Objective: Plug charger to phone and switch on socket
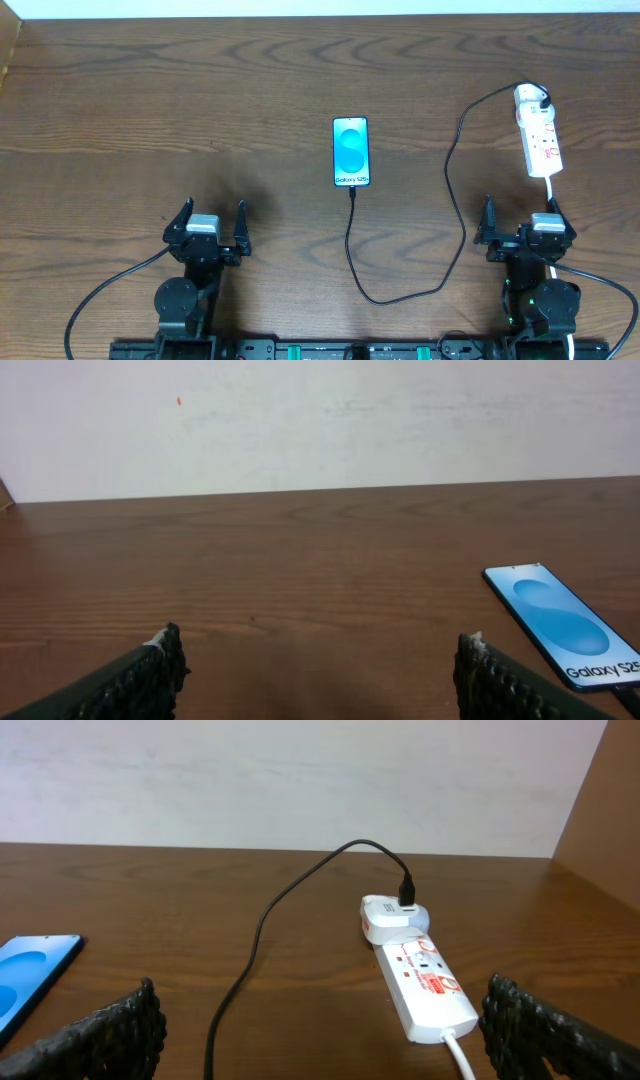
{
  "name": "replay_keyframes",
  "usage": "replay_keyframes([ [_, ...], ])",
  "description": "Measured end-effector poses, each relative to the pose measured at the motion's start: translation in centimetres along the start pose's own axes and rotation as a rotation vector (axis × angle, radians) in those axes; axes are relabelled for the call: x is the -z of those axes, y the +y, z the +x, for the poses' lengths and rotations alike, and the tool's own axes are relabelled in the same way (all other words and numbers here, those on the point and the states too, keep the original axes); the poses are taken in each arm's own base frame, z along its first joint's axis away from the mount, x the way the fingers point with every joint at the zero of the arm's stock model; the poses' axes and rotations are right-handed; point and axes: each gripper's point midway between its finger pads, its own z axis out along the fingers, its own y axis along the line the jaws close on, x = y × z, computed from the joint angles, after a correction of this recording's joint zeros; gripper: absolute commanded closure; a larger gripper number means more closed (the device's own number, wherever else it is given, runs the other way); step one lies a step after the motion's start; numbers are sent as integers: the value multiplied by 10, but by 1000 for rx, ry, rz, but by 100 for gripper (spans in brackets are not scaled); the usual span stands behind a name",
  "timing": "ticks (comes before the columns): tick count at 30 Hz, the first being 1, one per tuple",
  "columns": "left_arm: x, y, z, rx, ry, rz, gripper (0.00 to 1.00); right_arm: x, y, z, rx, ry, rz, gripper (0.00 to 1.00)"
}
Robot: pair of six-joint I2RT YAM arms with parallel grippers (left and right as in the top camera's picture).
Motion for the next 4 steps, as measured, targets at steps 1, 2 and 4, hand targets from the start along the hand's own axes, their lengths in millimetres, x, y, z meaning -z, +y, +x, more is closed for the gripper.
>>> replay_keyframes([
  [1, 0, 0, 0, 0, 0, 0, 13, 0, 0, 0, 0, 0, 0, 1],
  [2, 0, 0, 0, 0, 0, 0, 13, 0, 0, 0, 0, 0, 0, 1],
  [4, 0, 0, 0, 0, 0, 0, 13, 0, 0, 0, 0, 0, 0, 1],
])
